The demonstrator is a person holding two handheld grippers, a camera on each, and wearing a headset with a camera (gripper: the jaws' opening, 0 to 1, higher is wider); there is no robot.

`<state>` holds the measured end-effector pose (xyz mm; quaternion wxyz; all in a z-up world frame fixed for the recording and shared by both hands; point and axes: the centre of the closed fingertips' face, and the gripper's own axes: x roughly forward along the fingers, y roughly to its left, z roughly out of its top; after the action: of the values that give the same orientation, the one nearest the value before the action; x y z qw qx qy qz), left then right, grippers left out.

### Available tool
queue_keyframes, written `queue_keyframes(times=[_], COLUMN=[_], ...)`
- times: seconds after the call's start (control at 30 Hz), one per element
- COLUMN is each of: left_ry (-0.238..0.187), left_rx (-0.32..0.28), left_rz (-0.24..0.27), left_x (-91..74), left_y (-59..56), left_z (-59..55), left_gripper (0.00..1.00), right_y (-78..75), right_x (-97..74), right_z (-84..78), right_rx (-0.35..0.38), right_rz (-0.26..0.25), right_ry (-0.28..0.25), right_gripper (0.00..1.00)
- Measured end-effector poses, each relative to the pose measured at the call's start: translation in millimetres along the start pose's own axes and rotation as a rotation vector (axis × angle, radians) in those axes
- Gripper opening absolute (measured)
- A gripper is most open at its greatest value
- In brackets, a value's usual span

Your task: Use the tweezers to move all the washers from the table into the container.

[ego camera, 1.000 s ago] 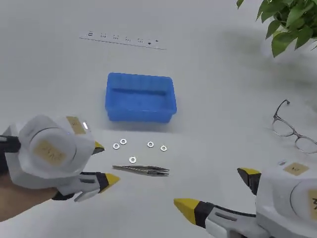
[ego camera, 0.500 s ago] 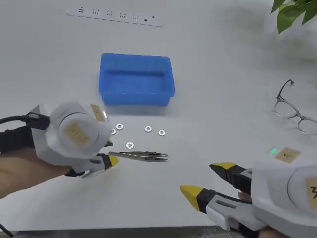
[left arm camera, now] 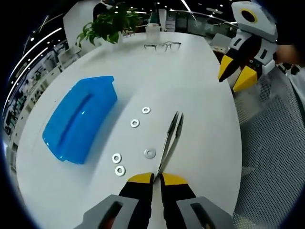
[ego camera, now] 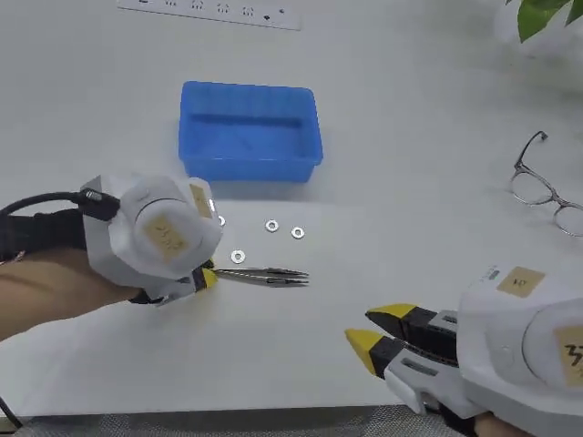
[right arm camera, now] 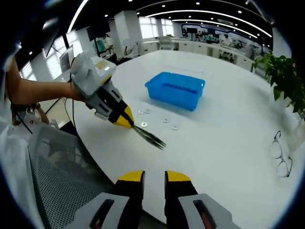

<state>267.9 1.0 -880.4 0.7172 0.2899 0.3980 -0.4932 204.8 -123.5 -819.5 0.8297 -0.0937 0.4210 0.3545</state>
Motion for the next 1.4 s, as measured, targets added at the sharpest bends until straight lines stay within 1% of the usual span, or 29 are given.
queue_keyframes(times=[0.03, 0.07, 0.13, 0.17, 0.2, 0.23, 0.27, 0.3, 0.33, 0.4, 0.43, 0.47, 0.5, 0.6, 0.63, 0.7, 0.73, 0.8, 0.87, 0.93, 0.97, 1.0, 1.07, 1.17, 1.23, 1.3, 1.37, 1.4], left_ry=[0.004, 0.004, 0.010, 0.014, 0.018, 0.020, 0.032, 0.037, 0.041, 0.041, 0.037, 0.030, 0.029, 0.036, 0.030, 0.031, 0.024, 0.016, -0.006, -0.025, -0.029, -0.049, -0.083, -0.096, -0.130, -0.152, -0.156, -0.157], left_rx=[0.003, 0.025, 0.034, 0.056, 0.100, 0.105, 0.113, 0.132, 0.128, 0.129, 0.146, 0.171, 0.178, 0.180, 0.194, 0.217, 0.219, 0.220, 0.206, 0.186, 0.181, 0.163, 0.145, 0.141, 0.116, 0.102, 0.106, 0.107], left_rz=[-0.001, -0.007, -0.010, -0.010, -0.015, -0.013, 0.005, 0.007, 0.012, 0.015, 0.016, 0.022, 0.025, 0.016, 0.018, 0.019, 0.019, 0.020, 0.032, 0.040, 0.040, 0.040, 0.042, 0.044, 0.040, 0.040, 0.036, 0.031], left_x=[-0.2, -0.6, -0.7, -0.6, -0.2, 0.1, -0.2, -0.4, -0.1, -0.5, -0.7, -1.4, -1.7, -3.8, -7.0, -13.8, -16.1, -20.2, -30.9, -40.0, -41.9, -47.8, -57.2, -68.0, -75.3, -82.4, -90.4, -93.5], left_y=[0.1, 0.4, 0.4, 0.3, -1.6, -3.0, -3.0, -3.2, -3.3, -2.5, -2.7, -3.6, -3.8, -8.2, -10.6, -15.5, -17.3, -19.2, -21.8, -23.8, -24.4, -26.7, -29.7, -33.9, -38.0, -41.3, -46.8, -49.2], left_z=[-0.9, -0.9, -1.2, -1.2, -0.8, -0.6, -1.2, -0.5, -0.8, -1.2, -1.6, -1.8, -2.0, -1.2, 1.4, 5.5, 7.8, 10.9, 18.1, 23.0, 24.0, 28.5, 36.1, 42.9, 51.2, 56.9, 61.0, 62.9], left_gripper=[0.02, 0.02, 0.02, 0.02, 0.01, 0.00, 0.00, 0.00, 0.00, 0.00, 0.00, 0.00, 0.00, 0.00, 0.00, 0.00, 0.00, 0.00, 0.00, 0.00, 0.00, 0.00, 0.00, 0.00, 0.00, 0.00, 0.00, 0.00], right_y=[0.7, 1.7, 3.1, 3.4, 3.7, 5.2, 6.2, 7.0, 8.4, 10.5, 11.4, 12.2, 12.9, 17.3, 20.3, 24.8, 28.3, 31.8, 38.8, 41.2, 42.9, 43.6, 44.6, 45.6, 46.6, 48.7, 51.1, 53.3], right_x=[0.2, 0.5, 0.7, 1.0, 1.2, 1.4, 1.0, 0.2, -1.3, -4.3, -5.8, -7.5, -10.2, -15.7, -17.4, -20.3, -22.5, -23.8, -24.4, -25.2, -26.4, -27.4, -29.3, -30.6, -31.1, -32.2, -32.7, -31.6], right_z=[0.2, 1.0, 2.7, 3.3, 3.8, 4.8, 6.1, 7.6, 9.6, 13.4, 15.2, 17.2, 20.3, 27.7, 31.0, 35.8, 39.4, 41.7, 45.2, 47.5, 50.0, 51.4, 54.9, 58.4, 59.9, 62.0, 63.4, 62.4], right_rx=[0.001, 0.001, 0.002, 0.001, -0.003, -0.018, -0.029, -0.036, -0.046, -0.055, -0.060, -0.064, -0.067, -0.084, -0.107, -0.139, -0.152, -0.158, -0.172, -0.186, -0.200, -0.202, -0.209, -0.216, -0.221, -0.232, -0.250, -0.259], right_rz=[0.001, 0.005, 0.011, 0.012, 0.012, 0.018, 0.018, 0.016, 0.018, 0.013, 0.012, 0.010, 0.005, -0.002, 0.001, 0.005, 0.010, 0.019, 0.039, 0.040, 0.041, 0.039, 0.040, 0.044, 0.049, 0.058, 0.067, 0.082], right_ry=[0.000, -0.003, -0.007, -0.008, -0.009, -0.009, -0.012, -0.018, -0.026, -0.037, -0.043, -0.049, -0.060, -0.083, -0.094, -0.109, -0.124, -0.132, -0.140, -0.145, -0.152, -0.155, -0.168, -0.184, -0.189, -0.194, -0.190, -0.179], right_gripper=[0.13, 0.13, 0.12, 0.12, 0.11, 0.10, 0.08, 0.06, 0.05, 0.05, 0.04, 0.04, 0.05, 0.06, 0.08, 0.10, 0.11, 0.13, 0.15, 0.16, 0.17, 0.17, 0.18, 0.18, 0.18, 0.19, 0.19, 0.20])
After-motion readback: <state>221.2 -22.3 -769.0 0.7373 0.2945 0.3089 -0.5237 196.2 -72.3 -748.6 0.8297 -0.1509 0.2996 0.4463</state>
